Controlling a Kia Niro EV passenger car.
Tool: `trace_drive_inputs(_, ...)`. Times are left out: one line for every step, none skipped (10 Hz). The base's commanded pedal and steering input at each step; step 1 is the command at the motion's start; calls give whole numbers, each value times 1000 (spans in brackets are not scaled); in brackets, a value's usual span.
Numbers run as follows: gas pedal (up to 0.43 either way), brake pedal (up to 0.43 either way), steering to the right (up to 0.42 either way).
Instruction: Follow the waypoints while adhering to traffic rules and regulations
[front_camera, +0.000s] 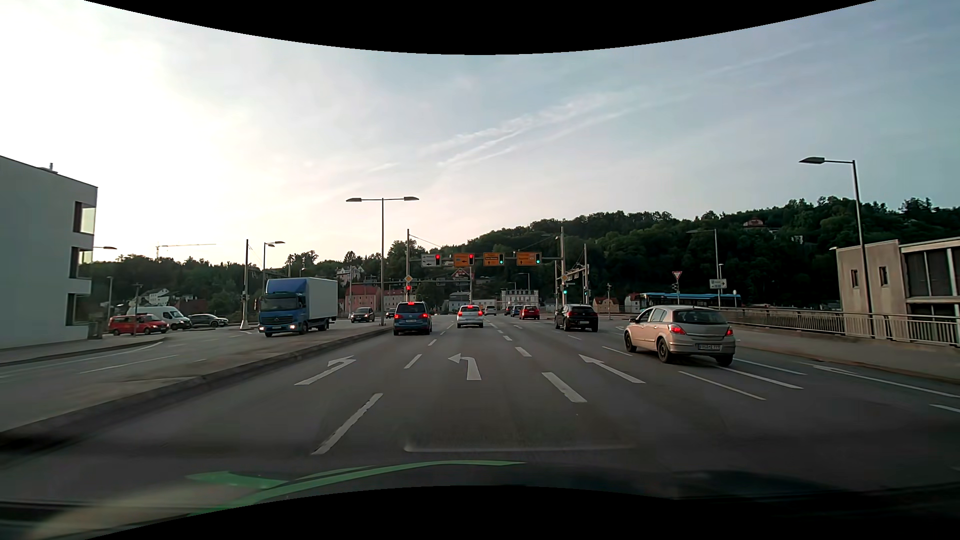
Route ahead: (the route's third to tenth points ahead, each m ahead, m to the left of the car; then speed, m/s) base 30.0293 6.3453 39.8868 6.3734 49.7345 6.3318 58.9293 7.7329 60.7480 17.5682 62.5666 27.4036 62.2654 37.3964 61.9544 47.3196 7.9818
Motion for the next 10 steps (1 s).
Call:
trace_drive_inputs(0,0,-3)
trace_drive_inputs(0,0,-6)
trace_drive_inputs(0,0,-5)
trace_drive_inputs(0,0,-5)
trace_drive_inputs(0,0,-5)
trace_drive_inputs(0,0,-5)
trace_drive_inputs(0,0,-6)
trace_drive_inputs(0,12,-6)
trace_drive_inputs(0,85,-5)
trace_drive_inputs(0,140,-5)
